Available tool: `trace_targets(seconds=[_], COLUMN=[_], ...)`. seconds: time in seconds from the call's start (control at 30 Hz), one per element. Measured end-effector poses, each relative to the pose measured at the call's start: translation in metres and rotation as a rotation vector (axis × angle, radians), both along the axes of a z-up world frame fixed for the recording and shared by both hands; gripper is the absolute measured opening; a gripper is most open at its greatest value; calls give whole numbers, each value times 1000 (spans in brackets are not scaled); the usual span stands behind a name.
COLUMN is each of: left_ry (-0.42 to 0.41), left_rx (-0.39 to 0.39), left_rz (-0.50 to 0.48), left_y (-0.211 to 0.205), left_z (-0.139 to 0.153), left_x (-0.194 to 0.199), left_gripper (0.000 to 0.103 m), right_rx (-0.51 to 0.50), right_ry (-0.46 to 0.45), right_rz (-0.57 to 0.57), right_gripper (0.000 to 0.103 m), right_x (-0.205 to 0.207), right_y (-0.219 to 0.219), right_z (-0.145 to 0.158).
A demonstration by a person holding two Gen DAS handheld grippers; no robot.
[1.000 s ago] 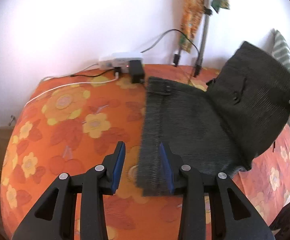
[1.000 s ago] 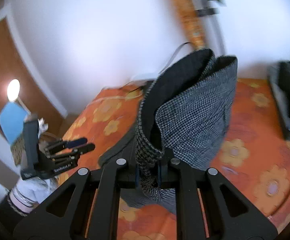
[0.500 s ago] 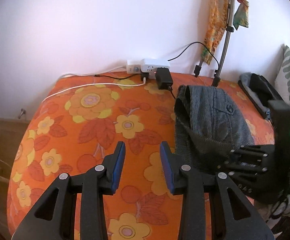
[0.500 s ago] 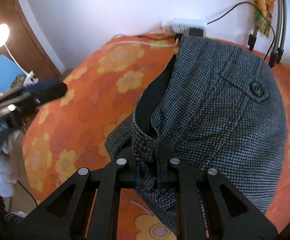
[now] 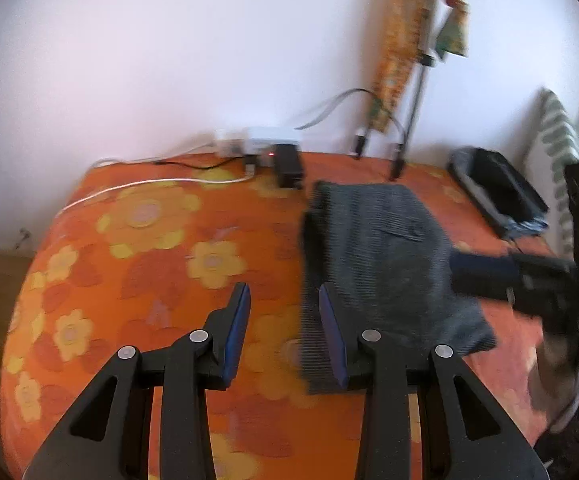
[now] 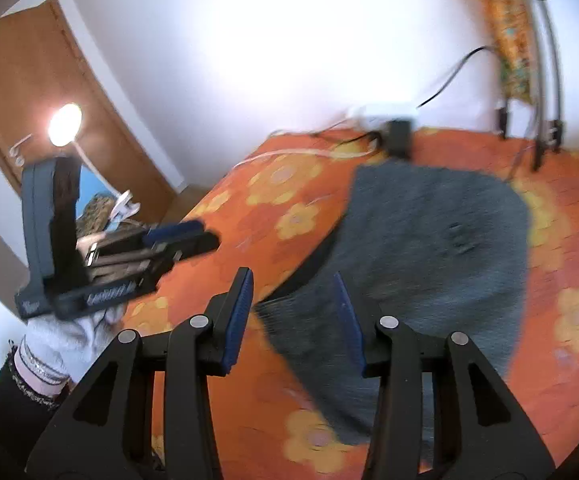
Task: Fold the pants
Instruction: 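Fold the held leg over the shorts and open the right tool, then grasp the folded grey shorts bundle edge with both tools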
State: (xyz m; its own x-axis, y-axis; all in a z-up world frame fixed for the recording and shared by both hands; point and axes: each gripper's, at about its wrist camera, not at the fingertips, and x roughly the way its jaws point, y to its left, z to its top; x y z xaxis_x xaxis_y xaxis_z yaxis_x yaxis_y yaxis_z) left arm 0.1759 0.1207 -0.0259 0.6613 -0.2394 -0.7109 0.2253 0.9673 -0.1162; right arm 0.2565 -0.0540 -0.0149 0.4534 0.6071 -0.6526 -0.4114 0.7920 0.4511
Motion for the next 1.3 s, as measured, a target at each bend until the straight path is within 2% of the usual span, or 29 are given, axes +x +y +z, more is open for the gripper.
trace_targets(seconds=[0.17,0.33,0.53,0.67,0.83,0.9,1.03,1.13,1.3], left_ry=[12,56,127,141,128,133,127,97,75], left_rx=[18,70,128,107,137,127,72,57,62], left_rz=[-125,-222,-239,-230,-230,-226,-199,-179,-161], left_y=[-47,-83,-91,-82,-84,-87,-80,-77,-81], left_z=[-10,-35,-69,-75,-77,-75,-64,-52,-44], left_x=[-3,3,12,15,15,17,24,25,33], left_gripper=[34,34,35,35,35,34,34,34,34], right_rx=[-64,-167,-239,-293,-315,-322,-278,-213,-231], right_ry=[14,20,52,86,101,94,78,79,73], right_rz=[-77,-105,-94,-105,-115,-113,-125,-126,-84], right_gripper=[44,44,44,44,44,44,44,44,44], right_x=[25,62,110,142,159,158,143,115,51], right_y=[-34,-38,-29,-22,-16,-15,-33,-55,-73], right_z=[-1,-14,-39,-68,-89,-87,-64,-45,-35])
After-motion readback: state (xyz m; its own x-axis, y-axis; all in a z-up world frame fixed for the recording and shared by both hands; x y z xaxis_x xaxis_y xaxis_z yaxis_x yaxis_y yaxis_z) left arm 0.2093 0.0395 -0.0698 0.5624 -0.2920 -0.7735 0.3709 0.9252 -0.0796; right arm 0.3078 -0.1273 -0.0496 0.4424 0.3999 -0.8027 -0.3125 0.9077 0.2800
